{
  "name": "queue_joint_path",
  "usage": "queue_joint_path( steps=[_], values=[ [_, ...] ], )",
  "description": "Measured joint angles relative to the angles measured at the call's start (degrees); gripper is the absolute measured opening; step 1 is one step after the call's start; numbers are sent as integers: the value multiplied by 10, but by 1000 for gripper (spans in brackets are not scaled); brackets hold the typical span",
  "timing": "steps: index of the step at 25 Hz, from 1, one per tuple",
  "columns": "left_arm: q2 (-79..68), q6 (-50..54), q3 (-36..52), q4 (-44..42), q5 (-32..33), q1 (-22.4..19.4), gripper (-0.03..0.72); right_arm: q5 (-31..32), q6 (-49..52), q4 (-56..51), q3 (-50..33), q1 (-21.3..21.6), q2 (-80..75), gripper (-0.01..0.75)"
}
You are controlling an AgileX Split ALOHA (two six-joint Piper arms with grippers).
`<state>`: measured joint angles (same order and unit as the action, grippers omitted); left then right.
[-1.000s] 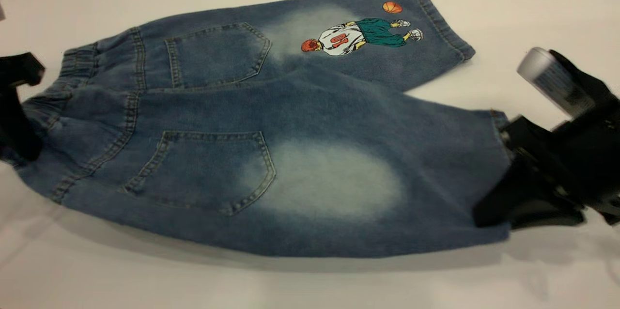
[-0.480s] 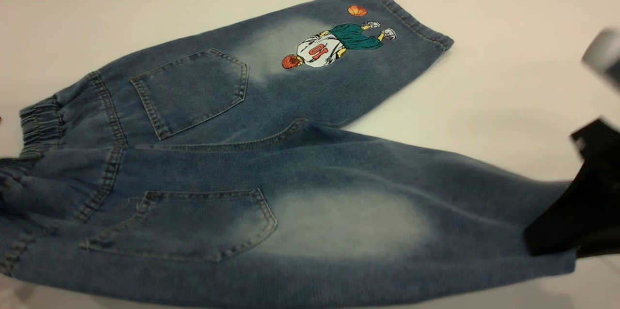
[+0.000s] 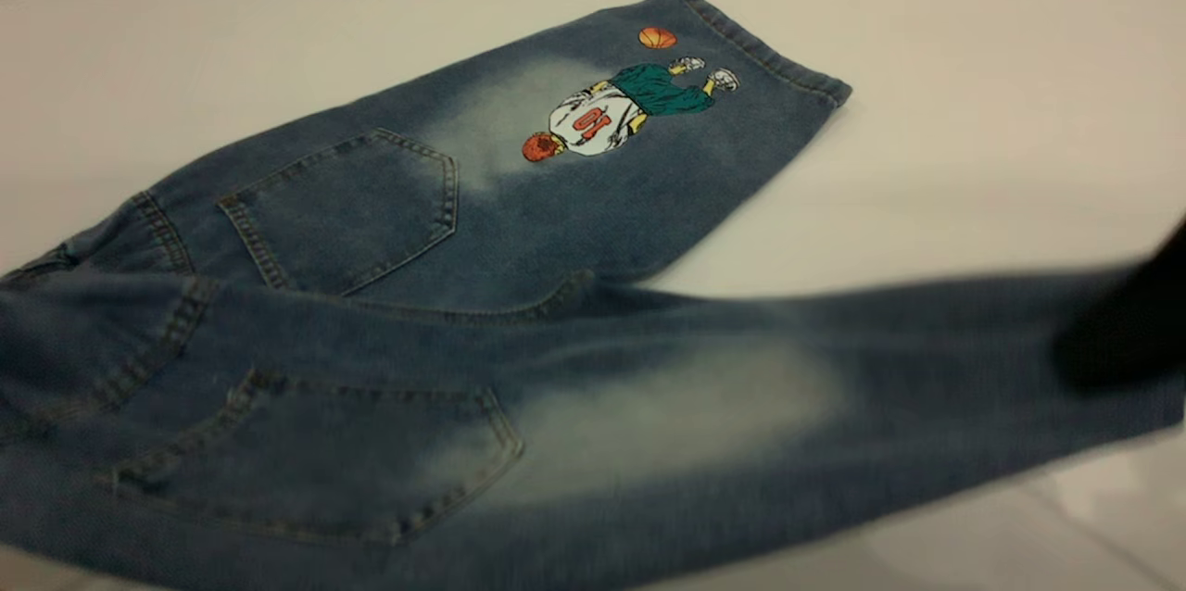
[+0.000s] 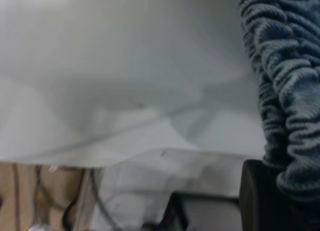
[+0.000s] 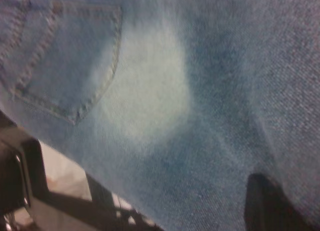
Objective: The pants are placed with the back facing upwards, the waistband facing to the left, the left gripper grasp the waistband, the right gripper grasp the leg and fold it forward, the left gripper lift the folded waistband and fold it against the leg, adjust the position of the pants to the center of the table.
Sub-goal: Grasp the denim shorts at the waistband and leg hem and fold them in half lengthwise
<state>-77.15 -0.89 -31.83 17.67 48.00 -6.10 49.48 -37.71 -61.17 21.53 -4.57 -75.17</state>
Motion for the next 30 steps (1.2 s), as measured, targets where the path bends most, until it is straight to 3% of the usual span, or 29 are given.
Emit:
queue_joint_path(
  steps=[6, 17, 30],
  values=[
    [17, 2, 0, 84, -48, 0, 137, 8, 67, 19, 67, 0, 0, 26],
    [9, 1, 0, 256, -186, 0, 137, -27, 90, 6, 215, 0, -118, 26],
    [-103, -25, -1, 525, -368, 0, 137, -32, 88, -169, 405, -3, -355, 26]
  ],
)
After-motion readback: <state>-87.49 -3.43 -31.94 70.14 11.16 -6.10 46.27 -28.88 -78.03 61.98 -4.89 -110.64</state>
